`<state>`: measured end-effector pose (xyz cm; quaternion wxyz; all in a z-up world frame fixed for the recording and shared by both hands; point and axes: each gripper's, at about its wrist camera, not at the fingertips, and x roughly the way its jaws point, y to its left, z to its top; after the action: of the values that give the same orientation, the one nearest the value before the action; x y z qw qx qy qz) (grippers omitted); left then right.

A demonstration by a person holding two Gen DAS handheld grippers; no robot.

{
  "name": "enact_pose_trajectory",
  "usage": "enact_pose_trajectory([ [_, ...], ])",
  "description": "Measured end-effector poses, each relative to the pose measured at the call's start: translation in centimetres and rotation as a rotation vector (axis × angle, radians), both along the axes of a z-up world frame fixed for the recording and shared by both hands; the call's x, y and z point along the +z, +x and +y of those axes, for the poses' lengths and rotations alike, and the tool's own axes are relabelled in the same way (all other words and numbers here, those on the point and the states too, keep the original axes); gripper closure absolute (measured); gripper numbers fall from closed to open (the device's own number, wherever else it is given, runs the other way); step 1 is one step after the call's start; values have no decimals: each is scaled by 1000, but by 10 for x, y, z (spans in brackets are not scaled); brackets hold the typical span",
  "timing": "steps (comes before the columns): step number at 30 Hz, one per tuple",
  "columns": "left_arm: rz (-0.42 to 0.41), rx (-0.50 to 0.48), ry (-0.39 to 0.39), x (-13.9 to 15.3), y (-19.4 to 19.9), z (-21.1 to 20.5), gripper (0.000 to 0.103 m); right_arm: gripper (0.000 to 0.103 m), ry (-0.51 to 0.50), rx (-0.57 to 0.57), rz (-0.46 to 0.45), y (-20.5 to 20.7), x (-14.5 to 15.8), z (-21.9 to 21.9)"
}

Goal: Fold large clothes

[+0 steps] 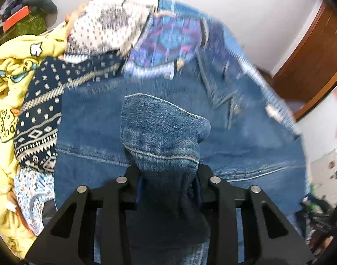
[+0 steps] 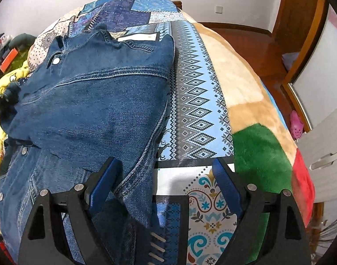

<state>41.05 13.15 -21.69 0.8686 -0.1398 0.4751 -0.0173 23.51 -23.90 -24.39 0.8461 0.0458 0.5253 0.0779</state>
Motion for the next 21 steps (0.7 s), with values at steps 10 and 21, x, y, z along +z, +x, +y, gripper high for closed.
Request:
enact_pose_trajectory([
  [10,-129,19,-31,28,-24,28,69,18,12,-10,-81,10,31,4],
  [21,114,107,120,-51,-61,62,39,18,-48,48,-4,15,5,33],
])
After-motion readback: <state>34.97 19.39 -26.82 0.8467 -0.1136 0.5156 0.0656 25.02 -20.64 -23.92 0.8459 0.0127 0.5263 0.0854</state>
